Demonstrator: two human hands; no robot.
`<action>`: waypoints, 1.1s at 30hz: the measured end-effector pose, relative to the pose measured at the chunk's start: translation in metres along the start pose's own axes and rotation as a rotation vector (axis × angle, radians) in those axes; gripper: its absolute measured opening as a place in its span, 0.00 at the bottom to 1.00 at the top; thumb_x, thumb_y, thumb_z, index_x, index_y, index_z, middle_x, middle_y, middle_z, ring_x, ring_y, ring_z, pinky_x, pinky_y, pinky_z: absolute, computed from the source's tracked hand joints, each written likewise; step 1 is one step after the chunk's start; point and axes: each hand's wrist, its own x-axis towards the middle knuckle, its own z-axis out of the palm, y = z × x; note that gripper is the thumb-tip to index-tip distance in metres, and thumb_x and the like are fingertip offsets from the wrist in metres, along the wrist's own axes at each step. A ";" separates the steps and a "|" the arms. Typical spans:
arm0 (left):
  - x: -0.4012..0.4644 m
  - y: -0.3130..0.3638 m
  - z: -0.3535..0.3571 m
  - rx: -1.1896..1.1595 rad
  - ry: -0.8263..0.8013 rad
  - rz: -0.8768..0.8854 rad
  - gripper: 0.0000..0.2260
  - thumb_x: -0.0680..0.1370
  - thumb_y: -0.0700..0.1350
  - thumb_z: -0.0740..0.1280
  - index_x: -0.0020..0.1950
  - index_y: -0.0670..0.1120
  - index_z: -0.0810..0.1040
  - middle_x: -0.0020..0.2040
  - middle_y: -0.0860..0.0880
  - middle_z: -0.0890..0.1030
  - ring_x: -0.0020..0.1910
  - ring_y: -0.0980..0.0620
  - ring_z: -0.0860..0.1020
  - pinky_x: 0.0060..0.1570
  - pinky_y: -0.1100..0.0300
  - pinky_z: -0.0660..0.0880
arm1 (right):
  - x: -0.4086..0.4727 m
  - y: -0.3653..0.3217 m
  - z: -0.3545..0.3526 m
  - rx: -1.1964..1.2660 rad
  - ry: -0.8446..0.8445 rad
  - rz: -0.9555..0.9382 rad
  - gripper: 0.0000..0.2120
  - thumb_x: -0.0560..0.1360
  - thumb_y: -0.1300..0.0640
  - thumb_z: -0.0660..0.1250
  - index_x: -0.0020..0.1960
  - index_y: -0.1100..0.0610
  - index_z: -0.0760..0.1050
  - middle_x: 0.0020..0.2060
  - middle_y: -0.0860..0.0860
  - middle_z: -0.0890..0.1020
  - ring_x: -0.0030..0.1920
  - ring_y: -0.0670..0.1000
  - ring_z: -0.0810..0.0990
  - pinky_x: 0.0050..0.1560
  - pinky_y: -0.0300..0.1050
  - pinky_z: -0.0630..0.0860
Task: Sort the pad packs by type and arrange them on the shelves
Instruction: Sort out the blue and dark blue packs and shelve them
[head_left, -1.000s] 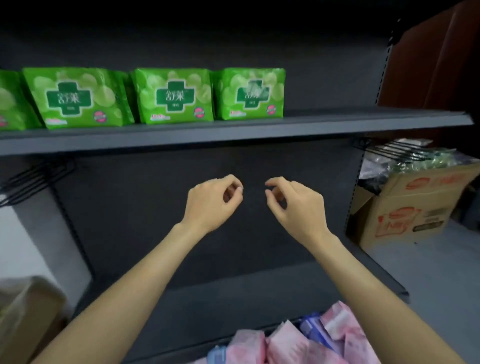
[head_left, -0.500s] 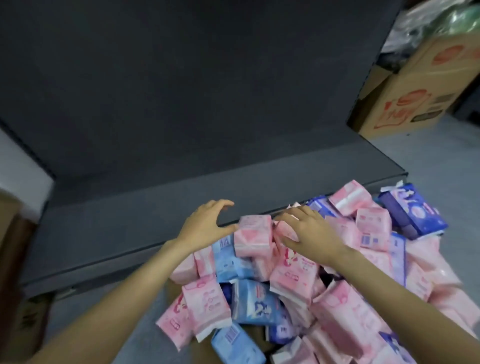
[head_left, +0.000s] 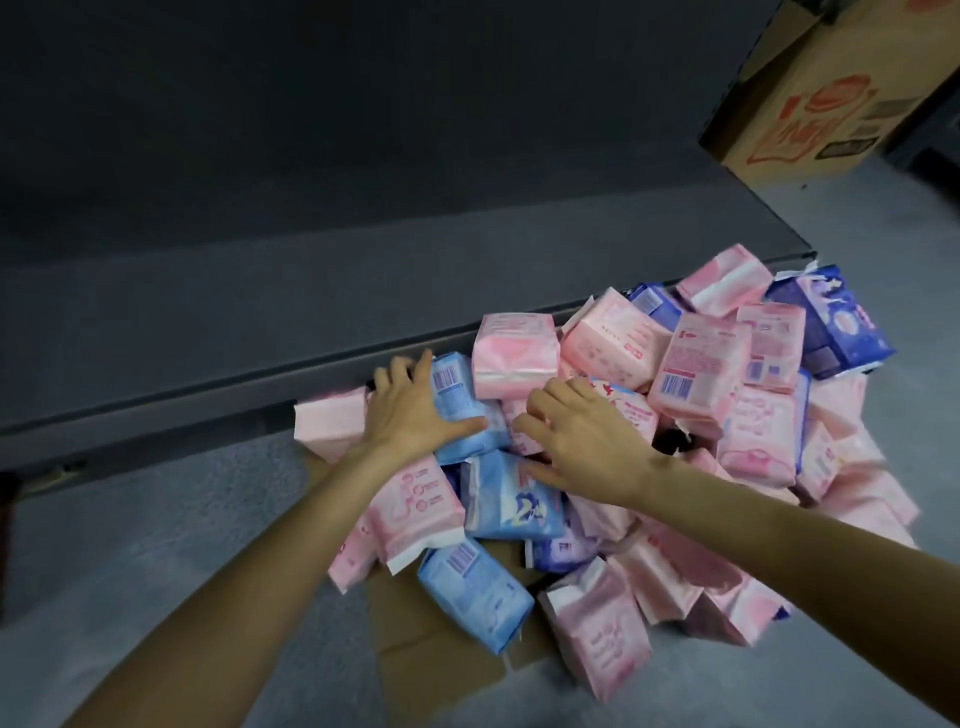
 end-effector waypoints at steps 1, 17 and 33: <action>-0.003 -0.004 0.003 -0.025 0.017 -0.003 0.49 0.64 0.68 0.72 0.76 0.47 0.56 0.67 0.43 0.63 0.65 0.42 0.62 0.65 0.49 0.64 | 0.000 -0.008 0.004 -0.002 -0.023 -0.016 0.20 0.63 0.42 0.72 0.45 0.57 0.77 0.39 0.53 0.76 0.41 0.56 0.74 0.44 0.49 0.63; -0.027 -0.020 0.006 -0.292 0.202 -0.037 0.24 0.71 0.63 0.69 0.54 0.50 0.64 0.55 0.51 0.75 0.53 0.48 0.73 0.48 0.52 0.72 | -0.016 -0.056 0.047 -0.043 -0.348 0.021 0.53 0.54 0.25 0.68 0.62 0.66 0.74 0.51 0.58 0.80 0.54 0.59 0.77 0.62 0.58 0.58; -0.064 -0.057 -0.017 -0.525 0.119 -0.106 0.39 0.65 0.49 0.77 0.71 0.54 0.61 0.61 0.49 0.63 0.62 0.48 0.70 0.62 0.57 0.68 | -0.003 -0.058 0.027 0.253 -0.013 0.252 0.43 0.58 0.30 0.68 0.60 0.59 0.64 0.50 0.56 0.79 0.41 0.57 0.80 0.48 0.49 0.75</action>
